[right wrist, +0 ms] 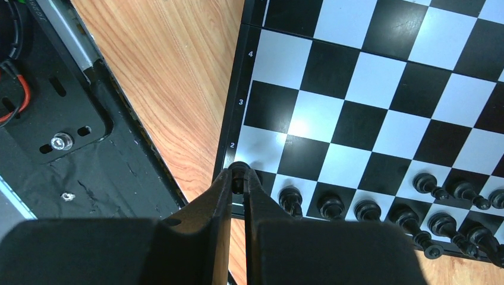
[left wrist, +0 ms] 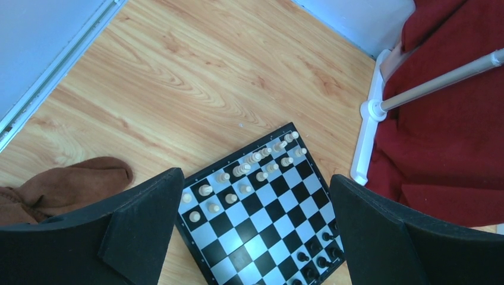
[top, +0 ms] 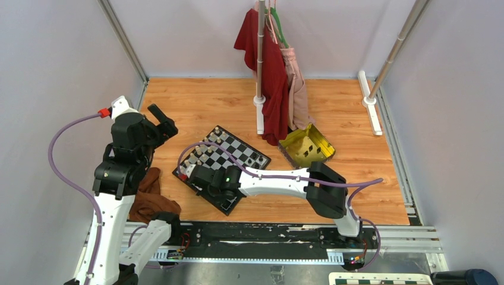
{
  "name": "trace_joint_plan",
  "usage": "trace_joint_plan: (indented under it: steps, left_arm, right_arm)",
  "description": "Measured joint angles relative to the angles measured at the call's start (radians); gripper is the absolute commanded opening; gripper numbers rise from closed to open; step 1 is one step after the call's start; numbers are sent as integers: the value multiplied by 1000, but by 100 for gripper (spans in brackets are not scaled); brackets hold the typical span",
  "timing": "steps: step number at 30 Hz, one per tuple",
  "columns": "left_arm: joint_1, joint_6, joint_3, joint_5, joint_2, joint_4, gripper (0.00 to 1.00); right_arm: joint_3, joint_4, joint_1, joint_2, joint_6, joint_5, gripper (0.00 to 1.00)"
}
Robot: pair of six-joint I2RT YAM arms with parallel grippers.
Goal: Set up the chess pieces on the board
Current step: Place the chess piece on the chessboard.
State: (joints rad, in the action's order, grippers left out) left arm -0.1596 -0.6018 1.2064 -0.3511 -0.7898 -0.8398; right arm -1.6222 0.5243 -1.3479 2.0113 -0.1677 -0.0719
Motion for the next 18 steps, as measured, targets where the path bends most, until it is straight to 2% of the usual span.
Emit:
trace_joint_plan:
  steps: [18]
  left_arm:
    - [0, 0, -3, 1, 11, -1, 100]
  right_arm:
    - [12, -46, 2, 32, 34, 0, 0]
